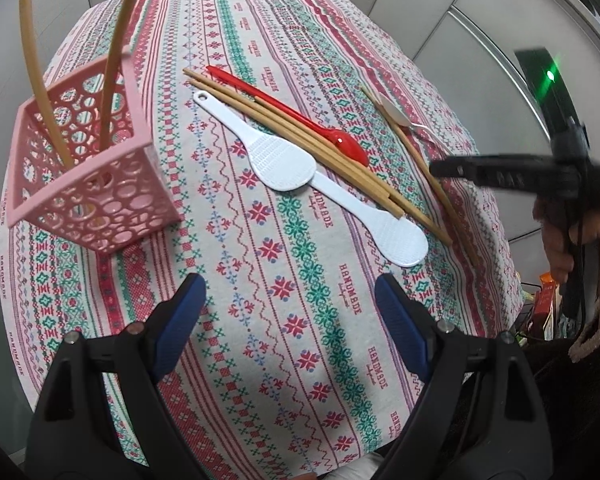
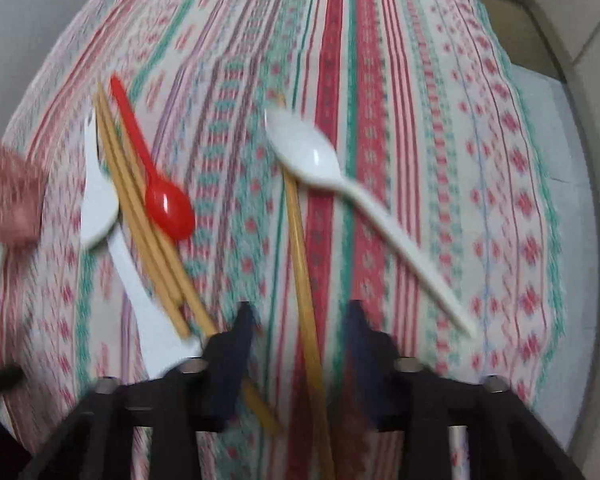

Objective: Organize utensils
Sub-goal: 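Grasp another wooden chopstick with the right gripper, then lift the chopstick upright with the right gripper while the left gripper grasps another chopstick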

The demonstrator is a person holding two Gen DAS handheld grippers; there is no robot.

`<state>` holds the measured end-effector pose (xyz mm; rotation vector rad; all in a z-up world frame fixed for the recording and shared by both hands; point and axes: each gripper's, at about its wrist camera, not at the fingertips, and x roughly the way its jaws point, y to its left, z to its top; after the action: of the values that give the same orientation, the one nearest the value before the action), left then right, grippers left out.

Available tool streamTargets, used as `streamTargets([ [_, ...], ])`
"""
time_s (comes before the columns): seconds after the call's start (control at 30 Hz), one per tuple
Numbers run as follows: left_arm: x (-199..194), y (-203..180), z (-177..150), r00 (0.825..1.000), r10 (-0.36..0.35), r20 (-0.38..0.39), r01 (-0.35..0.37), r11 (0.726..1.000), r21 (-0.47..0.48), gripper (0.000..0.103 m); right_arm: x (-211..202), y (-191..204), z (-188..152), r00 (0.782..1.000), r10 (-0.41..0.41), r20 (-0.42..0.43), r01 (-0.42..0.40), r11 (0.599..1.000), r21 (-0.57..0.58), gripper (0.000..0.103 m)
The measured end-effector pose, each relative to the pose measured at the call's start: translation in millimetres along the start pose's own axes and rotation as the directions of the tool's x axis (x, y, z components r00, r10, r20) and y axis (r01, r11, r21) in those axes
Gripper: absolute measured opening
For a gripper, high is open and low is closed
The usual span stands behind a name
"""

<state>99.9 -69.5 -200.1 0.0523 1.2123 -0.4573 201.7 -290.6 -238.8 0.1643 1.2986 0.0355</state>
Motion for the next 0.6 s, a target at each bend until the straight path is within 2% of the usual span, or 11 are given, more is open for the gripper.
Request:
streamTargets([
  [0.13, 6, -1, 3, 1.0, 0.006, -0.007, -0.006, 1.0, 0.004, 0.086, 13, 5, 24, 1.0, -0.006, 0.014, 0.006, 1.0, 0.013, 0.022],
  [0.33, 12, -4, 12, 1.0, 0.015, -0.007, -0.015, 1.0, 0.004, 0.086, 28, 11, 33, 1.0, -0.006, 0.026, 0.006, 1.0, 0.023, 0.022],
  [0.47, 14, -7, 20, 1.0, 0.026, 0.006, -0.026, 1.0, 0.008, 0.084, 38, 19, 40, 0.998, -0.034, 0.047, 0.034, 0.999, 0.007, 0.015],
  [0.5, 13, -9, 21, 1.0, 0.029, 0.009, -0.029, 1.0, 0.01, 0.081, 39, 20, 42, 0.998, -0.041, 0.053, 0.041, 0.999, -0.003, 0.009],
  [0.6, 16, -14, 27, 1.0, 0.019, 0.003, -0.019, 1.0, 0.024, 0.07, 39, 22, 41, 0.997, -0.048, 0.057, 0.049, 0.999, -0.023, 0.007],
])
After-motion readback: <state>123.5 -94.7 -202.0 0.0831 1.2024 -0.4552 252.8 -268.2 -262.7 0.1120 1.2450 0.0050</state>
